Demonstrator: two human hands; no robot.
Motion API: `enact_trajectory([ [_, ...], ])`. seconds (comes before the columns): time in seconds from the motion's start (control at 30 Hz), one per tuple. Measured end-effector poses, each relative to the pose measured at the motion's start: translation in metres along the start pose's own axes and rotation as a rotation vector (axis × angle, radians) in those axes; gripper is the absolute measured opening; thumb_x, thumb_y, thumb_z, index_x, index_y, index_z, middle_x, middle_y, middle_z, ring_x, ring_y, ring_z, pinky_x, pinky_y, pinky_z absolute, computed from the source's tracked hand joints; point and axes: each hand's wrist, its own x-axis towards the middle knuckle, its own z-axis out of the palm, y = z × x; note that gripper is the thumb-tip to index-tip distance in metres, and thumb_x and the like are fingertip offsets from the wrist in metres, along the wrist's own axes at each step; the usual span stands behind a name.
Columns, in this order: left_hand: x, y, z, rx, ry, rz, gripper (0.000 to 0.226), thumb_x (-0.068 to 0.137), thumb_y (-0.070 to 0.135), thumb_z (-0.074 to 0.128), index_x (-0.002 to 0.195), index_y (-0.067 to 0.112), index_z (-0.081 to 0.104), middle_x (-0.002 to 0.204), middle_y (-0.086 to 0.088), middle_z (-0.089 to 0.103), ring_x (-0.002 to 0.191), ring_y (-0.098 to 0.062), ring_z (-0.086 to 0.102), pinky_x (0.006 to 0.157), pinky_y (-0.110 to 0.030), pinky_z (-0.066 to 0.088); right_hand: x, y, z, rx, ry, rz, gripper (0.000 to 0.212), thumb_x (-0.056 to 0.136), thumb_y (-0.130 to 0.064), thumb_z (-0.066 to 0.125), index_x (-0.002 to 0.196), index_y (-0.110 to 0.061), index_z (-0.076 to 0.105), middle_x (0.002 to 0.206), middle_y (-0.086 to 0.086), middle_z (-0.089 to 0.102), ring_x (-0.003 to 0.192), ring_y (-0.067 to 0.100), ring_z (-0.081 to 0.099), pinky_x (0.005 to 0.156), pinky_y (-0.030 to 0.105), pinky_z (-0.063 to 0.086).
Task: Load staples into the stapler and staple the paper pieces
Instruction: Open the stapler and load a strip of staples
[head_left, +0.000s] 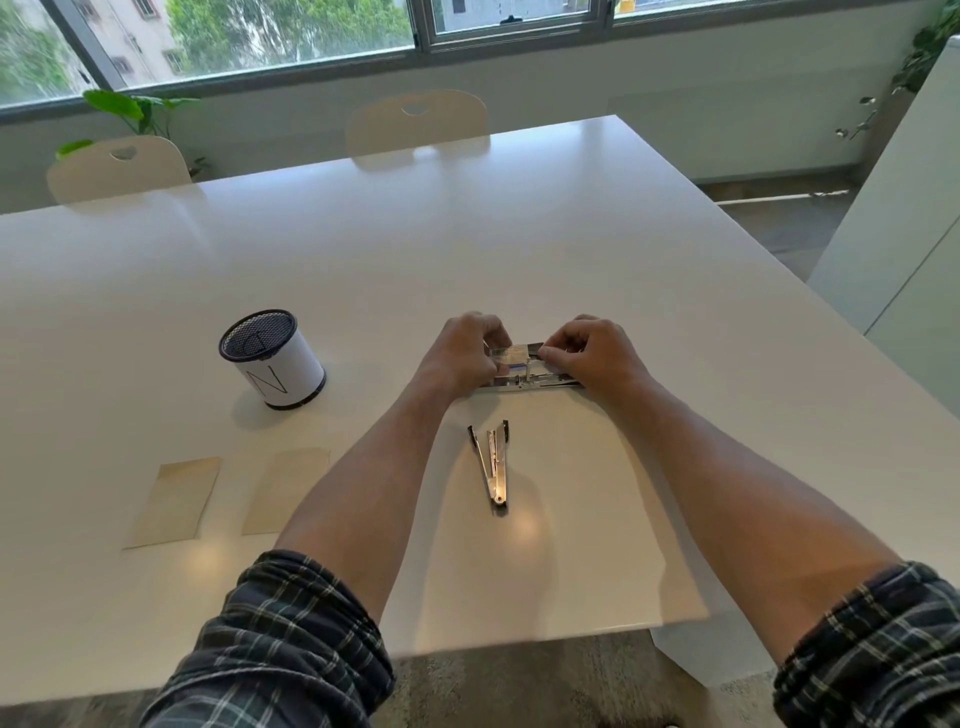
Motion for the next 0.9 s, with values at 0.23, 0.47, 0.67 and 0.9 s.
enact_trajectory([
  [0.23, 0.0005, -0.0016, 0.0019, -0.001, -0.014, -0.024, 0.028, 0.075, 0.000, 0.083, 0.096, 0.017, 0.075, 0.098, 0.001, 0.066, 0.082, -0.012, 0.063, 0.070, -0.021, 0.050, 0.0023, 0.0023, 0.0030, -0.037, -0.047, -0.036, 0.010, 0.090, -0.019, 0.077, 0.084, -0.012, 0.074, 0.096, 0.002, 0.064, 0.077, 0.019, 0.062, 0.070, 0.031, 0.051],
  [0.47, 0.0005, -0.0035, 0.0030, -0.004, -0.021, -0.021, 0.027, 0.078, 0.001, 0.082, 0.099, 0.016, 0.076, 0.100, 0.000, 0.067, 0.082, -0.012, 0.063, 0.070, -0.022, 0.051, -0.0004, 0.0006, 0.0007, -0.022, -0.018, -0.073, 0.011, 0.089, -0.018, 0.079, 0.087, -0.008, 0.075, 0.094, 0.000, 0.067, 0.071, 0.008, 0.060, 0.063, 0.018, 0.046],
  [0.67, 0.0012, -0.0045, 0.0032, -0.009, -0.019, -0.015, 0.026, 0.078, 0.000, 0.083, 0.099, 0.015, 0.077, 0.102, -0.002, 0.067, 0.085, -0.017, 0.066, 0.074, -0.030, 0.058, -0.0025, 0.0007, 0.0001, 0.018, 0.026, -0.086, 0.008, 0.089, -0.016, 0.078, 0.086, -0.009, 0.075, 0.089, -0.001, 0.072, 0.070, 0.004, 0.063, 0.066, 0.022, 0.051],
  [0.9, 0.0024, -0.0052, 0.0045, 0.002, -0.025, -0.006, 0.026, 0.079, 0.000, 0.081, 0.101, 0.013, 0.077, 0.104, -0.003, 0.067, 0.089, -0.020, 0.065, 0.079, -0.032, 0.058, -0.0032, 0.0027, -0.0015, 0.074, 0.069, -0.029, 0.009, 0.088, -0.018, 0.079, 0.081, -0.017, 0.072, 0.075, -0.002, 0.073, 0.064, 0.007, 0.062, 0.063, 0.027, 0.054],
])
